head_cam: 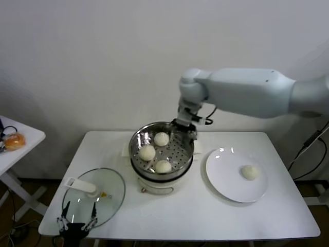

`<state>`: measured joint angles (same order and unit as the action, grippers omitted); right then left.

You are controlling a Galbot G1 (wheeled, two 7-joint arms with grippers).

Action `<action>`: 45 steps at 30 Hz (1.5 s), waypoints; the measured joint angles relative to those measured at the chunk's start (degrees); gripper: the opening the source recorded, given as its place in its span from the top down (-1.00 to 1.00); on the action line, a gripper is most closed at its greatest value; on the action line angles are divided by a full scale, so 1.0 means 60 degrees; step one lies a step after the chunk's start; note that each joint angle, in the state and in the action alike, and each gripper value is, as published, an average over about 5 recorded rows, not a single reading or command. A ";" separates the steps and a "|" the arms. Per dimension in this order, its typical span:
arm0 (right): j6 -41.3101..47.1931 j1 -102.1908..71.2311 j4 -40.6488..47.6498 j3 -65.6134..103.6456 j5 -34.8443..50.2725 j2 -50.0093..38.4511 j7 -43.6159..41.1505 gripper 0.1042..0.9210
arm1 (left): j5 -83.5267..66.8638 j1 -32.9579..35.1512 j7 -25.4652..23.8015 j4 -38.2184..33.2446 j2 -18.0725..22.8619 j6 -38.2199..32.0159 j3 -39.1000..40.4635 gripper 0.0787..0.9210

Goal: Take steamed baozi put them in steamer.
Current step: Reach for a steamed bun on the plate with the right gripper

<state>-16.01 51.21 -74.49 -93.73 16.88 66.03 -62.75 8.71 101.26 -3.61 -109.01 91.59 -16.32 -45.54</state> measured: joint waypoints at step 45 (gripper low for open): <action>0.3292 -0.5729 0.3458 0.2953 -0.2029 -0.3547 0.0217 -0.76 | 0.0240 0.0272 0.0004 0.0267 0.0101 -0.0060 -0.0177 -0.77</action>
<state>3.74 16.84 -53.74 -76.01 4.70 44.75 -61.45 10.15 102.89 -3.59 -107.41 92.20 -16.68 -46.60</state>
